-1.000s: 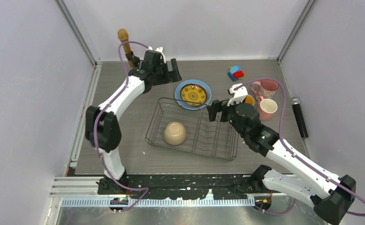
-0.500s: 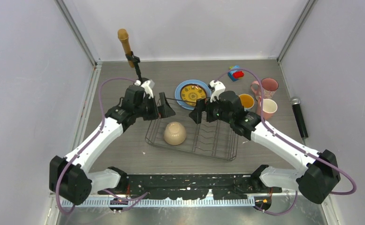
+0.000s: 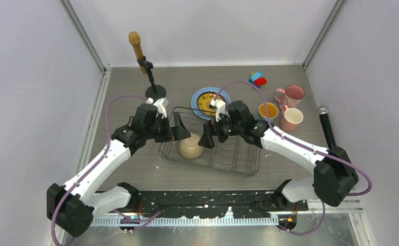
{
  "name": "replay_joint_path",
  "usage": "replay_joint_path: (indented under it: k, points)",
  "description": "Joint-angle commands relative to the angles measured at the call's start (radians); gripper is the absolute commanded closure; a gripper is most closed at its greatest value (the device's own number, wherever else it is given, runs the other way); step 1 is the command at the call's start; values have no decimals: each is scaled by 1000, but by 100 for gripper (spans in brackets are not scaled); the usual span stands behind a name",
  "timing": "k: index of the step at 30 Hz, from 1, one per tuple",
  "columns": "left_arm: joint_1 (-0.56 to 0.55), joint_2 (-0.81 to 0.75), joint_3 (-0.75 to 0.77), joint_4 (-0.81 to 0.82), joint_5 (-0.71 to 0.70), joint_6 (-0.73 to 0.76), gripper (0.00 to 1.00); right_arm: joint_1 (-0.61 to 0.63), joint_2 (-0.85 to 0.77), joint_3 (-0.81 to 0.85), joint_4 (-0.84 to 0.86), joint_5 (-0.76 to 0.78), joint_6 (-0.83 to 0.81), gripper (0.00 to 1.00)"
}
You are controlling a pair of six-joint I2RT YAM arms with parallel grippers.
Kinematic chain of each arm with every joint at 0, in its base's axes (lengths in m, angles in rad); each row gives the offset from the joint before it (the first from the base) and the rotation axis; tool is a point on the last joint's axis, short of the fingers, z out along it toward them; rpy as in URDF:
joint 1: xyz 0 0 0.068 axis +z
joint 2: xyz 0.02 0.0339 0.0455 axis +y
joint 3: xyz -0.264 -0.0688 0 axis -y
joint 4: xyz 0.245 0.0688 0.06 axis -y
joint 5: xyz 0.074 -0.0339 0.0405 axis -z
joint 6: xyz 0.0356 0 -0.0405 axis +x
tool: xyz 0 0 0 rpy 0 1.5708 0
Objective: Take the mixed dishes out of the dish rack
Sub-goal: Place the plate at the center of the board, then adjust the bowl in the dish rack.
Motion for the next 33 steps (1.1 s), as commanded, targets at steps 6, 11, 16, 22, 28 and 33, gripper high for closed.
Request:
replay_joint_path:
  k: [6, 11, 16, 22, 28, 33]
  points:
    - [1, -259, 1, -150, -401, -41, 0, 94, 60, 69, 47, 49, -363, 0]
    - [1, -354, -5, -244, -515, -37, 0, 166, 193, 186, -48, 96, -491, 0]
    - [1, -432, -35, -281, -586, -37, 1, 225, 293, 320, -121, 236, -497, 0]
    - [1, -493, -60, -308, -639, -32, 0, 279, 382, 423, -172, 383, -469, 0]
    - [1, -529, -66, -313, -679, -32, 0, 317, 435, 470, -244, 506, -422, 0]
    - [1, -536, -75, -299, -686, -32, 0, 321, 445, 470, -281, 538, -380, 0]
